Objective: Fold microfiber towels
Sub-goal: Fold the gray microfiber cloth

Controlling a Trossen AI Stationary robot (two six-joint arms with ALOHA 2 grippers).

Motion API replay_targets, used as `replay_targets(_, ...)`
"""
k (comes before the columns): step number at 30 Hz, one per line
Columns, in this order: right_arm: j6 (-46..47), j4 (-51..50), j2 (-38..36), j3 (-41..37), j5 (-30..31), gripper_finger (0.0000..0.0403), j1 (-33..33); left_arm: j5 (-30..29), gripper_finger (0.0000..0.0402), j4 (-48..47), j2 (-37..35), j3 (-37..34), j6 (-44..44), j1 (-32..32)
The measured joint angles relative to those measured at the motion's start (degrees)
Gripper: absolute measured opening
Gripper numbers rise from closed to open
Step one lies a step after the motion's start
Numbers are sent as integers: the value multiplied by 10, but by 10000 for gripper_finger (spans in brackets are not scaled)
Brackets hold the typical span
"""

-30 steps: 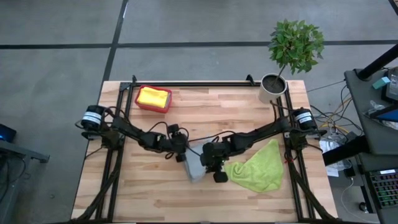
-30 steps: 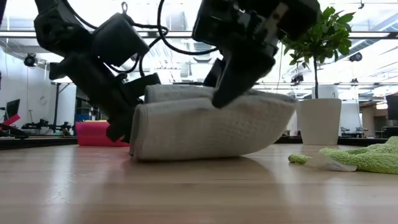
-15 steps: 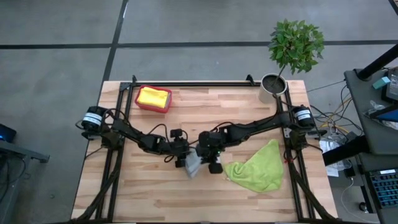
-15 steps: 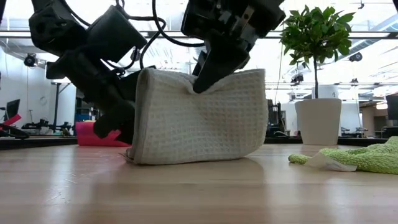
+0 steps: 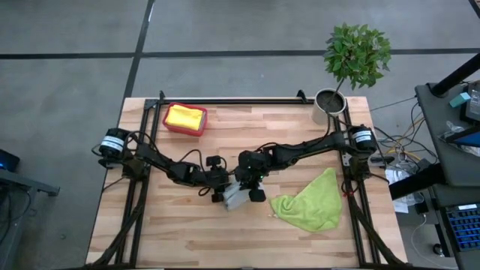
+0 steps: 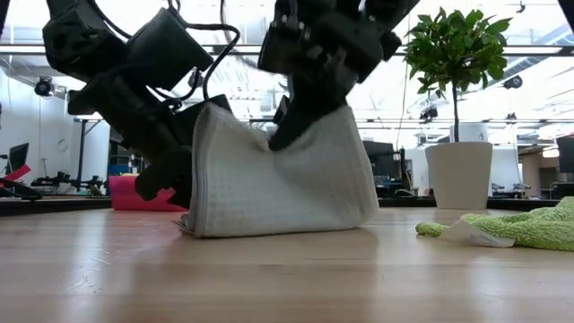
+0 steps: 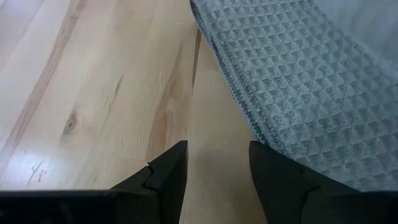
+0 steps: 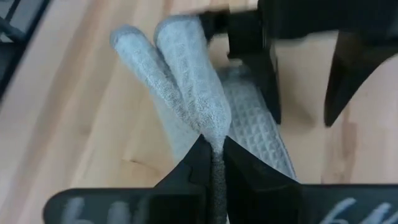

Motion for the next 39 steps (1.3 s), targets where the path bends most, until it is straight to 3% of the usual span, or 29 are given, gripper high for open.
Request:
replay_targets(4, -8, 13, 28, 0, 11, 13, -6, 0, 157, -1, 0, 0, 5, 0)
replay_targets(8, -3, 11, 32, 0, 67, 13, -9, -4, 157, -2, 0, 0, 19, -1)
replay_targets(14, -15, 13, 32, 1, 71, 19, -8, -8, 157, -4, 0, 1, 62, -4)
replay_targets(23, -18, 7, 32, 12, 71, 98, -21, -8, 157, -15, -14, 2, 71, -8)
replay_targets(29, -38, -29, 32, 43, 72, 145, -35, -8, 157, -94, -54, 1, 70, -9)
replay_targets(39, -42, -182, 22, 107, 71, 168, -51, -8, 157, -144, -80, 1, 62, -8)
